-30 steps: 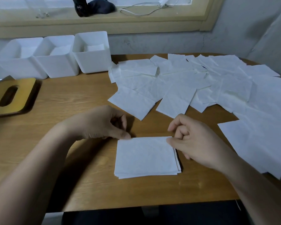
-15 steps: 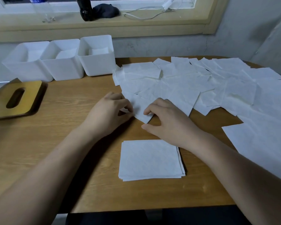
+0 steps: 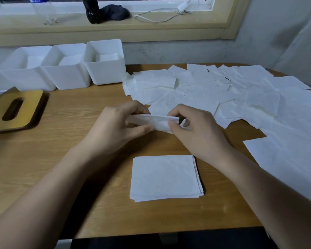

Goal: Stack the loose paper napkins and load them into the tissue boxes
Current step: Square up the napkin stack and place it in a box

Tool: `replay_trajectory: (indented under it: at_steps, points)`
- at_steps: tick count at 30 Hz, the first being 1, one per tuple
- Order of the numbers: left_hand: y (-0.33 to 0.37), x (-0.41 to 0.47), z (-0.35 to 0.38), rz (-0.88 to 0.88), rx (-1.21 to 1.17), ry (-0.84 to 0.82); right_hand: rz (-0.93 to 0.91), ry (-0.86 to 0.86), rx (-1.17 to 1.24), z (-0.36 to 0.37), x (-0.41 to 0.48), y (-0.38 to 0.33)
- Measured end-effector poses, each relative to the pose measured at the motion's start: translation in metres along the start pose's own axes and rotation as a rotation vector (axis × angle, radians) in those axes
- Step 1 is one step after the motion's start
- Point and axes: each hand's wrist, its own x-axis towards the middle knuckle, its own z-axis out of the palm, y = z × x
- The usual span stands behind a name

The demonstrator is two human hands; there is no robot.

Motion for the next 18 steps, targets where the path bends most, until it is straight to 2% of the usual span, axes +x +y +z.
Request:
replay_trajectory:
  at_steps: [2, 4, 9, 13, 18]
  points:
    - [0.005, 0.000, -0.007, -0.037, -0.074, 0.042, 0.058, 0.004, 0.080, -0.012, -0.005, -0.003]
    - [0.008, -0.001, -0.014, -0.110, -0.175, 0.012, 0.107, -0.019, 0.165, -0.022, -0.011, -0.005]
    - [0.016, -0.003, -0.025, -0.221, -0.411, -0.251, 0.273, -0.162, 0.437, -0.043, -0.034, -0.010]
    - [0.021, -0.005, -0.027, -0.270, -0.412, -0.467, 0.357, -0.311, 0.418, -0.045, -0.053, -0.009]
    - [0.022, -0.006, -0.018, -0.324, -0.346, -0.663, 0.425, -0.364, 0.414, -0.040, -0.064, -0.003]
